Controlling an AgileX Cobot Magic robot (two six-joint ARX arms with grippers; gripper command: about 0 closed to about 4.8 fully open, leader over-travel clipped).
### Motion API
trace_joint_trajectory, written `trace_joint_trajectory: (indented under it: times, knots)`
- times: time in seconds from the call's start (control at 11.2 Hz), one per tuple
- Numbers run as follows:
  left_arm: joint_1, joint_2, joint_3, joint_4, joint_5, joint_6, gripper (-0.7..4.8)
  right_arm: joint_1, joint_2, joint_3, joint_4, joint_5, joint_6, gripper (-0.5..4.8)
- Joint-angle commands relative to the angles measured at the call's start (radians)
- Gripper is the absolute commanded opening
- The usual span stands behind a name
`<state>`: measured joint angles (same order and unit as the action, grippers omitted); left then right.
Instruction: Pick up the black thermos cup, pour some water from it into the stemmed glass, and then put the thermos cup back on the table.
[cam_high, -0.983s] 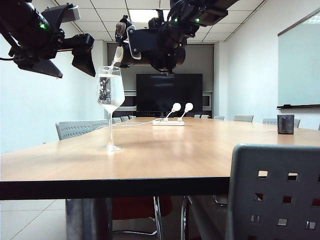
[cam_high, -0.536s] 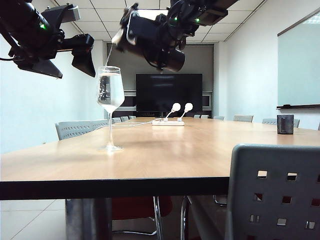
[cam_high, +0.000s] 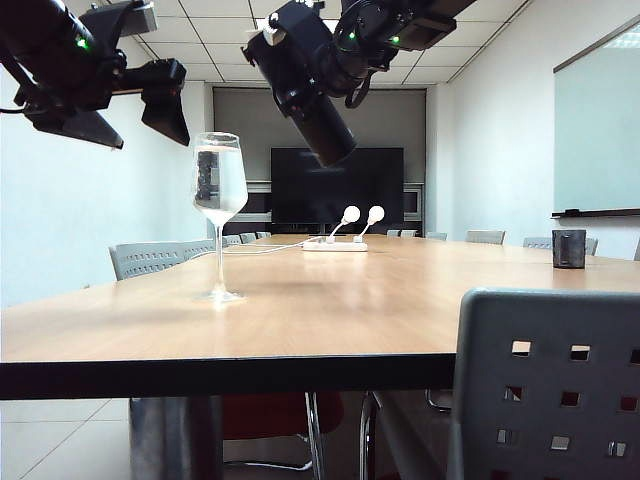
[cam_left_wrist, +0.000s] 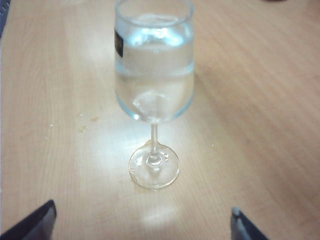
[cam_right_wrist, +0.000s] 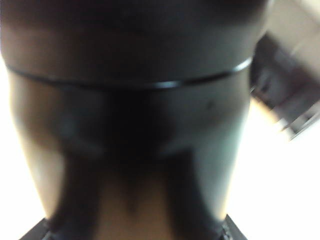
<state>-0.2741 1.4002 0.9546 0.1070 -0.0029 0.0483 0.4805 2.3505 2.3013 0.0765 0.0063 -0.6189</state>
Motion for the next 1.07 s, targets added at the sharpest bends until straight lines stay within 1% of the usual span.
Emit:
trace_joint_trajectory:
  times: [0.09, 0.18, 0.36, 0.8, 0.89, 1.07]
  knots:
    - [0.000, -0.049, 0.002, -0.019, -0.002, 0.003, 4.79, 0.003, -0.047, 0.017, -0.018, 0.002, 0.212, 2.73]
    - [0.000, -0.083, 0.002, -0.033, -0.004, 0.004, 4.79, 0.004, -0.076, 0.017, -0.089, 0.002, 0.254, 2.73]
    - [0.000, -0.156, 0.002, -0.061, -0.005, 0.003, 4.79, 0.005, -0.143, 0.017, -0.192, 0.001, 0.287, 2.73]
    - [0.000, -0.331, 0.002, -0.135, -0.004, -0.004, 4.79, 0.008, -0.288, 0.016, -0.337, -0.011, 0.397, 2.69]
    - [0.000, -0.373, 0.002, -0.163, -0.001, -0.004, 4.79, 0.008, -0.311, 0.015, -0.377, -0.034, 0.428, 2.63]
    - [0.000, -0.414, 0.002, -0.215, 0.000, -0.004, 4.79, 0.008, -0.332, 0.015, -0.434, -0.055, 0.437, 2.21]
